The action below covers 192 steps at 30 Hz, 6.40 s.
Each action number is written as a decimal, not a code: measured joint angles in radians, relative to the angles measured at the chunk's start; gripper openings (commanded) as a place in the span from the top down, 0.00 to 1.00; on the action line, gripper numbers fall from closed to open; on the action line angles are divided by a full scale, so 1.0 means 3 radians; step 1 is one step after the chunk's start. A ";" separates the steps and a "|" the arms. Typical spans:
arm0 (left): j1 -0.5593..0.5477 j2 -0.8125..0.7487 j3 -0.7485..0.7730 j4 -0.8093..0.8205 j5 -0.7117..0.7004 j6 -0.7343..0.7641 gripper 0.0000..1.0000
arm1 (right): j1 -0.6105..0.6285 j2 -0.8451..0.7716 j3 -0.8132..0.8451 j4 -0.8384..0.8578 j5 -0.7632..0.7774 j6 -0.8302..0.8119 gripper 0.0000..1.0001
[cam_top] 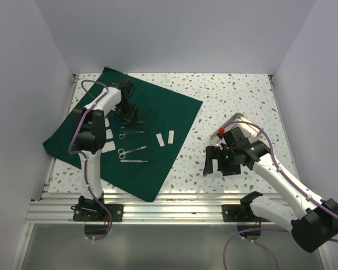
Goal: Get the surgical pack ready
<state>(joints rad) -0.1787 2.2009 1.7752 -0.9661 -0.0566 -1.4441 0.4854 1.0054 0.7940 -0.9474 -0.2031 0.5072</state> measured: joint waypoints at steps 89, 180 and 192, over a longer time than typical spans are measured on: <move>-0.1330 -0.2673 -0.2492 0.1858 0.2023 0.2655 0.48 | 0.0234 0.1942 0.1242 0.1893 -0.1480 0.1011 1.00; -0.0080 -0.0148 -0.0431 -0.0228 0.0444 -0.0226 0.60 | -0.1030 0.1394 0.1634 -0.0150 0.0524 -0.0586 0.39; -0.0051 -0.0108 -0.0431 -0.0244 0.0491 -0.0239 0.74 | -0.1030 0.1408 0.1634 -0.0130 0.0524 -0.0589 0.39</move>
<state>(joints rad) -0.1940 2.1685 1.6459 -1.0393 0.0906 -1.5158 0.1764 1.4277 1.2842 -0.9863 -0.0460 0.3305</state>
